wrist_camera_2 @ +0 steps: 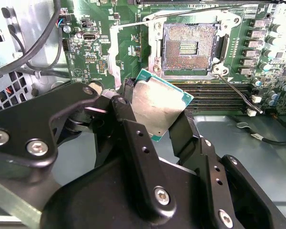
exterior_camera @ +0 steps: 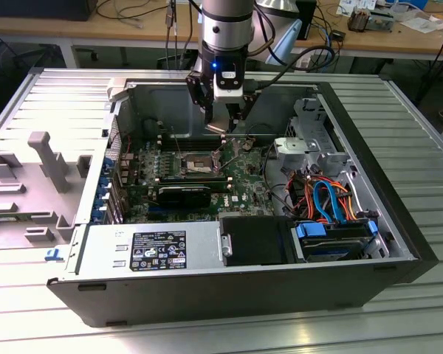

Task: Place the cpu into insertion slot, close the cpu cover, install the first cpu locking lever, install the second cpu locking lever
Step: 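Place the cpu into insertion slot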

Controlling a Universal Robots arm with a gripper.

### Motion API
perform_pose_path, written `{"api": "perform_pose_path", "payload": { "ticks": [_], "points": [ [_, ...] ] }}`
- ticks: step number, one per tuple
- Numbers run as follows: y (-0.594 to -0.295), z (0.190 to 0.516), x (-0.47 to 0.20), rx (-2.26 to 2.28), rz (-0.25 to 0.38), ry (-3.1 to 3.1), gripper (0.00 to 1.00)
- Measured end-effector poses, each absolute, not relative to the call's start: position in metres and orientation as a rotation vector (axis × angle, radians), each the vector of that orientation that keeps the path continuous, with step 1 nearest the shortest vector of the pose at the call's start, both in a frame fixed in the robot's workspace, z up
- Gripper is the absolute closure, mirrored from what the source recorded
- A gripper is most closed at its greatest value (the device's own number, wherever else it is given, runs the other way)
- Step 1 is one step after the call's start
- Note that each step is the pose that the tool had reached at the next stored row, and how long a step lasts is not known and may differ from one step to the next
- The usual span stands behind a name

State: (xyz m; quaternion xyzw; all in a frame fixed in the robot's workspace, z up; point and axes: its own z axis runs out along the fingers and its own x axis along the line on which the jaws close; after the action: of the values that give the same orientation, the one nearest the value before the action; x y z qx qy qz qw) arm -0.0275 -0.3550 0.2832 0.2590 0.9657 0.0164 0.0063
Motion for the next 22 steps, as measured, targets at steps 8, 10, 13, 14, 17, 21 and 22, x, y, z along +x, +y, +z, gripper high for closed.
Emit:
{"api": "perform_pose_path", "payload": {
  "ticks": [8,10,13,14,17,21,22],
  "points": [
    [-0.355,0.2831,-0.0275,0.822,0.05,3.018,0.46],
    [-0.355,0.2831,-0.0275,0.827,0.05,3.017,0.46],
    [-0.355,0.2831,-0.0275,0.832,0.05,3.016,0.46],
    [-0.355,0.2831,-0.0275,0.834,0.049,3.015,0.46],
    [-0.355,0.2831,-0.0275,0.837,0.049,3.014,0.46],
    [-0.355,0.2831,-0.0275,0.843,0.049,3.012,0.46],
    [-0.355,0.2831,-0.0275,0.844,0.049,3.012,0.46]
  ]
}}
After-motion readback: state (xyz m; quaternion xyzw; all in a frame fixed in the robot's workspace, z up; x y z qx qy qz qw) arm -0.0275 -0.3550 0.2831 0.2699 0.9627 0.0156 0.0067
